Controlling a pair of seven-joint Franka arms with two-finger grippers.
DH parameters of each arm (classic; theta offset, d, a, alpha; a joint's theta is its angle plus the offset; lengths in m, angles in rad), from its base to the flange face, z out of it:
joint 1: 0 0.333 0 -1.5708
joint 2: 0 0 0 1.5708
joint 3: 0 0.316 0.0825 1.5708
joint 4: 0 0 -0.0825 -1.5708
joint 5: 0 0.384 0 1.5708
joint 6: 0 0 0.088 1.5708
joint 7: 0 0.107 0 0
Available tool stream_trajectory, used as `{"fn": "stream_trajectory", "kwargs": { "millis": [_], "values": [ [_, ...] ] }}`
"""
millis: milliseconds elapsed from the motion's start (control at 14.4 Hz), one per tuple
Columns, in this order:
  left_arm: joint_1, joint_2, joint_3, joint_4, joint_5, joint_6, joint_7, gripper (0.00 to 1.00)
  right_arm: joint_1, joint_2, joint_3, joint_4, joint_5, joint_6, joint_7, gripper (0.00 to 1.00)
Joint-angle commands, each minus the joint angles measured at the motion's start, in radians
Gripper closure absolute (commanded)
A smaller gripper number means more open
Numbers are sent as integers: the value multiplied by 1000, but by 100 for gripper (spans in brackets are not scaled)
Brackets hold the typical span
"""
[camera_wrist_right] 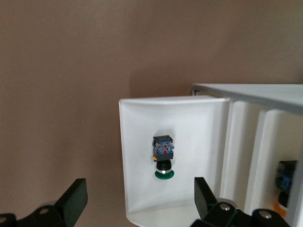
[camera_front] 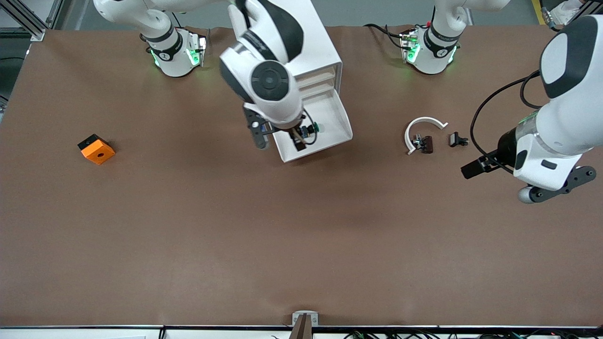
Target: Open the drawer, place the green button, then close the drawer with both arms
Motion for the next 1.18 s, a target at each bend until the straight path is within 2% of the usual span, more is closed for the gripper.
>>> {"fn": "stream_trajectory", "kwargs": {
  "millis": [0, 278, 417, 557, 626, 765, 974, 1113],
  "values": [
    [10, -31, -3, -35, 12, -38, 25, 0, -96, -67, 18, 44, -8, -97, -177, 0],
    [11, -31, -3, -39, 10, -43, 25, 0, -230, -179, 14, 33, -14, -237, -601, 0],
    [7, -23, -4, -44, 6, -40, 22, 0, -305, -242, 14, -13, -16, -254, -844, 0],
    [-12, -5, -8, -64, -28, -3, 22, 0, -374, -311, 12, -88, -42, -246, -1074, 0],
    [-24, 3, -15, -77, -46, 11, 22, 0, -400, -343, 14, -126, -84, -240, -1184, 0],
    [-29, 3, -66, -93, -37, 28, 19, 0, -455, -409, 12, -207, -118, -202, -1364, 0],
    [-65, 37, -77, -145, -31, 78, 2, 0, -535, -509, 12, -359, -135, -113, -1569, 0],
    [-76, 32, -81, -218, -33, 127, 2, 0, -545, -572, 12, -457, -196, -38, -1638, 0]
  ]
}}
